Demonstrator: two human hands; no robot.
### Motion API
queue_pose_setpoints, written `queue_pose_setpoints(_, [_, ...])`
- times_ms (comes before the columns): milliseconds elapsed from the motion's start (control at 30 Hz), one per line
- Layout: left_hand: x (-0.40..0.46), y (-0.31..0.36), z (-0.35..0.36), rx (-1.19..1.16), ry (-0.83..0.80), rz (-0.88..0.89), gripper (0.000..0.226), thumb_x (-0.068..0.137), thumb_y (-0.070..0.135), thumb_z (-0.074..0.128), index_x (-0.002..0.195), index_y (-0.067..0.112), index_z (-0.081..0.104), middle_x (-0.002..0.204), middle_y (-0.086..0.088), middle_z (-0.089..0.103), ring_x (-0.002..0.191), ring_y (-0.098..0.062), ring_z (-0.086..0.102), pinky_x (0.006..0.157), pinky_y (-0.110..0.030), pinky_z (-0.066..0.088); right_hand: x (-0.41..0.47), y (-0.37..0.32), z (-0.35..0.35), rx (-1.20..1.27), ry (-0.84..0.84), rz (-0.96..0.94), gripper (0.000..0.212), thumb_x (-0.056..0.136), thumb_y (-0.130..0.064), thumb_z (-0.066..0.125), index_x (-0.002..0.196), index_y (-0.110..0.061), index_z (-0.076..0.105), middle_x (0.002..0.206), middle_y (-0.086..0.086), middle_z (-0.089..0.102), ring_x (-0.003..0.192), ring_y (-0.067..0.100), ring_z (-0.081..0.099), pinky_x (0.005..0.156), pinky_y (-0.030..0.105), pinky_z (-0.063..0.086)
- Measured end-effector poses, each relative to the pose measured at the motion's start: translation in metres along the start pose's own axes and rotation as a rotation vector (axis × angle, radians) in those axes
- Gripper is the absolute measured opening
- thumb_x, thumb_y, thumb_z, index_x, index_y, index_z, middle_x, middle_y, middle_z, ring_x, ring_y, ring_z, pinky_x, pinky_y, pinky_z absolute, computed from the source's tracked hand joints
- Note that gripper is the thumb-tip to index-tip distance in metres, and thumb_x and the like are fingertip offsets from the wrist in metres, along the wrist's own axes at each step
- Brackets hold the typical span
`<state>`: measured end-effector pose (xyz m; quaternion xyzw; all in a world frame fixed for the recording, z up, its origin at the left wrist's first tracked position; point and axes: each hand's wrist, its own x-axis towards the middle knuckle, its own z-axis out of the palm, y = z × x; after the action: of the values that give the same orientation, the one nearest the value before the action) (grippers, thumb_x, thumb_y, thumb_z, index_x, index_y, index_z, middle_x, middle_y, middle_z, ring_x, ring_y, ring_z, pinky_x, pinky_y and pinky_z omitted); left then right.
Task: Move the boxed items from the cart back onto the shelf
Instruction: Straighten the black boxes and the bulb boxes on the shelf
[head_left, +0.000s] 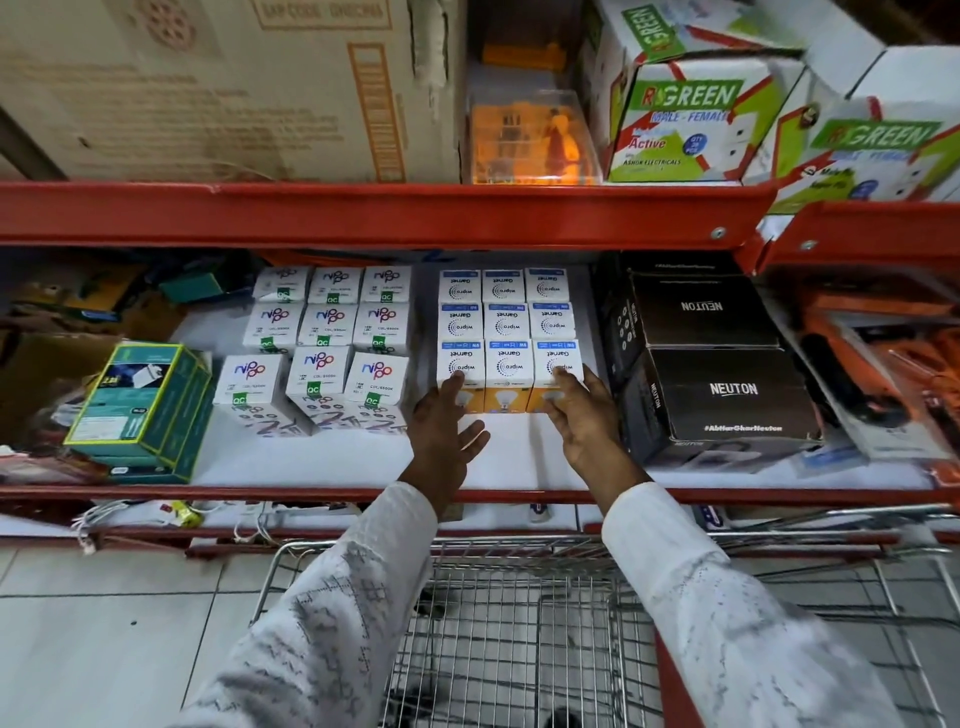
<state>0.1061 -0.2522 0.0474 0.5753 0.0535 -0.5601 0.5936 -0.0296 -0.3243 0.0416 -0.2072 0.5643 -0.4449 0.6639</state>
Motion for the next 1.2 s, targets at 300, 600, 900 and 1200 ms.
queue_pose_setpoints(300, [-0.014,0.002,-0.004,0.031,-0.043,-0.011,0.046,0.082,0.045,0.073,0.122,0.027,0.06,0.132,-0.013,0.052,0.114,-0.036,0.059,0.084,-0.041,0.056,-0.008,-0.005,-0.003,-0.03,0.061,0.025,0.066,0.083,-0.025,0.075,0.142,-0.025,0.046,0.123,0.008,0.064,0.104,0.024,0.064,0.089,0.038,0.057])
queue_pose_setpoints(600, [-0.065,0.016,-0.074,0.001,0.087,0.054,0.012,0.093,0.028,0.062,0.091,0.019,0.07,0.092,-0.006,0.061,0.072,-0.022,0.06,0.063,-0.031,0.047,-0.063,0.031,0.014,0.028,0.439,-0.206,0.014,0.084,-0.014,0.064,0.097,-0.019,0.064,0.098,0.011,0.07,0.068,0.018,0.062,0.067,0.037,0.057])
queue_pose_setpoints(900, [-0.045,0.1,-0.173,0.047,0.287,0.201,0.042,0.08,0.041,0.075,0.112,0.017,0.061,0.108,-0.007,0.056,0.087,-0.024,0.061,0.078,-0.038,0.05,-0.109,0.075,0.108,-0.041,0.011,0.162,0.056,0.077,-0.03,0.079,0.126,-0.015,0.056,0.126,0.007,0.055,0.104,0.025,0.056,0.076,0.032,0.057])
queue_pose_setpoints(1200, [-0.023,0.133,-0.192,0.176,0.084,0.286,0.05,0.086,0.029,0.071,0.128,0.009,0.051,0.116,-0.01,0.059,0.089,-0.016,0.062,0.094,-0.045,0.053,-0.11,0.093,0.143,-0.082,-0.01,0.132,0.064,0.072,-0.026,0.084,0.131,-0.024,0.057,0.137,0.003,0.059,0.117,0.023,0.06,0.089,0.04,0.058])
